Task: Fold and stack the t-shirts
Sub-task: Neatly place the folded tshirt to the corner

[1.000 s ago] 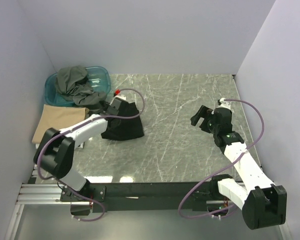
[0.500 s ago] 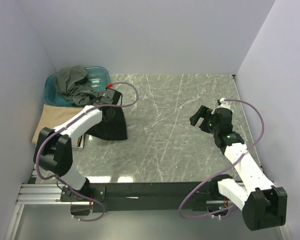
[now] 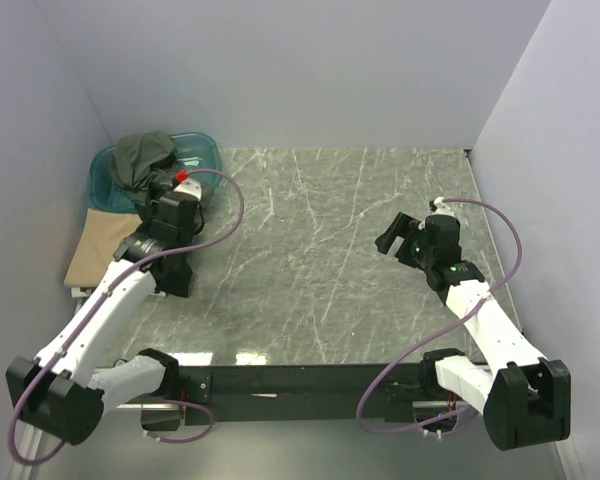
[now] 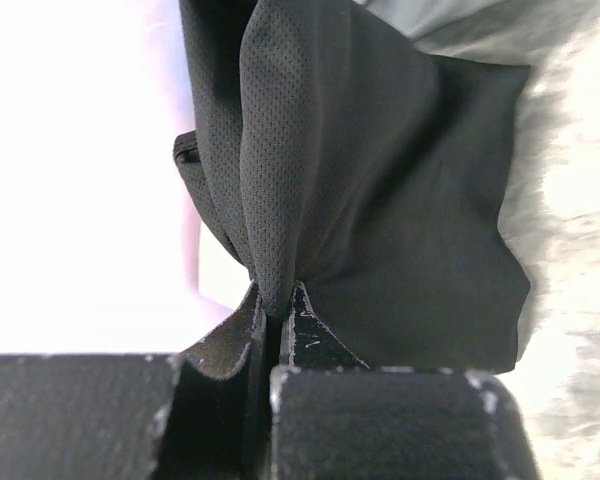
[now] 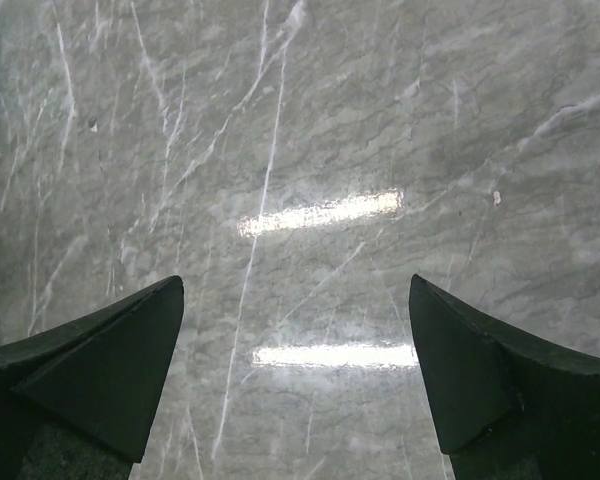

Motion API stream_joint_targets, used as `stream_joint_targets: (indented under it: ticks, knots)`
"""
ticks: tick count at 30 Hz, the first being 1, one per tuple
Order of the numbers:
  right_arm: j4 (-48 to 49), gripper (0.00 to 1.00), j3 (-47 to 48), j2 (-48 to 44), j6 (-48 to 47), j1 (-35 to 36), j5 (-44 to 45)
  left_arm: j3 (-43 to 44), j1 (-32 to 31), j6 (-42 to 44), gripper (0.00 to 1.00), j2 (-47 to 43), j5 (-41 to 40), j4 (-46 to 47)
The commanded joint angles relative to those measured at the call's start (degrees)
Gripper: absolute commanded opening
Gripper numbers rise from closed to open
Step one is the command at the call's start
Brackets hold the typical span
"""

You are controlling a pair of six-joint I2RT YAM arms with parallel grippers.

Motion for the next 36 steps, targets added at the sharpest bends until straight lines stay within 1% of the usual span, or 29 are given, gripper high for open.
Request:
stream_joint_targets:
  ticks: [1,4,9,13,14,17,18,19,20,21,23,24,26,30,34,36]
  knots:
    - [2.7,0.99,-0.8,0.9,0.6,-0.2,-1.2,0.9,1.5,4.8,0.01,-5.0,-2.5,1.0]
    - [2.8,0.99,-0.6,2.3,0.6,-0.2,-2.1,2.4,2.6,6.2,0.01,-7.4,-2.1,-0.7]
    - [2.8,0.99,-0.4,3.3,0.6,-0.2,-2.5,2.7,4.0,8.1,0.01,-8.4,-2.5,0.5]
    - [3.0,0.98,-0.5,3.0,0.5,-0.2,-2.5,2.6,6.3,10.2,0.01,-8.1,-1.2,3.2]
    - [3.0,0.98,-0.6,3.1,0.4,-0.2,-2.5,2.3,7.2,10.8,0.01,-7.9,-0.5,5.3]
    - [2.9,0.98,-0.5,3.1,0.5,-0.2,-2.5,0.0,12.1,14.2,0.01,-7.0,0.8,9.9]
    - [3.2,0.98,-0.6,3.1,0.5,-0.2,-2.6,-0.9,16.3,15.6,0.01,-6.3,1.8,15.0]
    - [3.2,0.98,-0.6,3.1,0.5,-0.2,-2.7,-1.5,18.0,16.8,0.01,-5.5,2.2,16.8]
    - [3.1,0.98,-0.6,3.1,0.5,-0.2,-2.8,-1.8,21.0,17.4,0.01,-4.8,2.9,18.2]
    - [3.0,0.98,-0.5,3.2,0.3,-0.2,-2.8,-1.9,21.5,17.5,0.00,-3.5,5.5,19.3]
    - [2.8,0.98,-0.5,2.9,0.2,-0.3,-2.6,-1.2,24.9,16.7,0.01,-2.1,8.2,19.2]
    - [2.9,0.98,-0.5,2.8,0.1,-0.3,-2.5,-1.4,25.6,16.2,0.01,-1.0,9.5,19.5]
    - [2.9,0.98,-0.6,2.6,0.1,-0.3,-2.4,-2.3,27.9,16.0,0.00,0.6,10.6,20.9]
    - [3.2,0.98,-0.7,2.9,0.1,-0.3,-2.7,-5.2,28.3,16.3,0.01,3.6,8.8,25.0]
    - [3.0,0.98,-0.5,3.3,0.1,-0.3,-2.7,-7.9,30.4,17.7,0.01,6.7,4.5,34.2]
    - [3.0,0.98,-0.5,3.2,0.0,-0.3,-2.7,-8.1,31.5,16.9,0.01,8.0,4.2,34.9]
